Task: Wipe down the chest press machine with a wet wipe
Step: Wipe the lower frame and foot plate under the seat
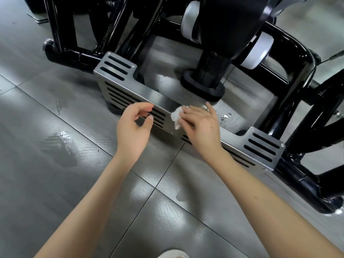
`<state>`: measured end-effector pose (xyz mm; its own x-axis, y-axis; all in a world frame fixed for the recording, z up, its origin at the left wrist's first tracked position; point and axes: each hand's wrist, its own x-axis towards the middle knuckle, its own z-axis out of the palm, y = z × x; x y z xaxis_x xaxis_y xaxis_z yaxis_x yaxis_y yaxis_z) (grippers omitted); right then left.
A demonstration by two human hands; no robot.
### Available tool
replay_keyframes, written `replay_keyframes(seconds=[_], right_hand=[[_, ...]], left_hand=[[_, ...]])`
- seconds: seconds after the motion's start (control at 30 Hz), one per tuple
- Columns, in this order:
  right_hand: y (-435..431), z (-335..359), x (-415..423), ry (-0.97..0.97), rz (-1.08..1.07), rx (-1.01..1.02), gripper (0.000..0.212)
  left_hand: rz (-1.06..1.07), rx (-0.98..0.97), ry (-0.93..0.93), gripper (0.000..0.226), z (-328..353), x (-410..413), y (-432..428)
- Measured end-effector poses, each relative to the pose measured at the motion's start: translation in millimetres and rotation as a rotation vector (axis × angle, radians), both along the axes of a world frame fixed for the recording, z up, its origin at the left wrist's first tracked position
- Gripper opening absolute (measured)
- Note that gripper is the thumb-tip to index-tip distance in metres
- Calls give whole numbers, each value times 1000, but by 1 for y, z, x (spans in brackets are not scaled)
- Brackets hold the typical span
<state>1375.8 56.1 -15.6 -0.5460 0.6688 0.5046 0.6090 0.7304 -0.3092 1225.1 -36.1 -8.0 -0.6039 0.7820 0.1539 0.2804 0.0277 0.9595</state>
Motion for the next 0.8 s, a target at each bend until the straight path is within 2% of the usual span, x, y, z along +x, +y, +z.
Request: replay_keyframes(seconds=[0.1,0.27,0.37,0.43,0.5,0.53,0.6,0.67,0.7,0.8], right_hand=[[-9,-4,53,-42,-90,77,20],[-26,-4,97,-41,-264,256,10],[-46,-11,120,23,-406,229,9],[-62,-12,132,127,-471,105,5],[-78,-8,133,323,-578,-133,3],[-85,-7,131,480,-670,-283,3],[-91,-6,129,930,-849,-617,5],[-89,-9,130,1360,-939,-920,11],[-86,-10,131,1493,-955,-1016,10],[-77,-9,127,1635,-917,-1145,7]], left_hand=[[-22,-38,19,26,-5,4,1],[-24,-82,-51,33,-13,18,-1],[-84,-78,-31,39,-18,28,-5],[-118,-84,19,39,-20,32,-5],[-141,-96,91,35,-18,36,-2],[-153,-98,131,34,-17,38,-1],[-181,-92,198,31,-14,43,4],[-201,-83,218,29,-10,47,10],[-205,-76,220,29,-8,49,12],[-215,-63,252,28,-1,56,17]])
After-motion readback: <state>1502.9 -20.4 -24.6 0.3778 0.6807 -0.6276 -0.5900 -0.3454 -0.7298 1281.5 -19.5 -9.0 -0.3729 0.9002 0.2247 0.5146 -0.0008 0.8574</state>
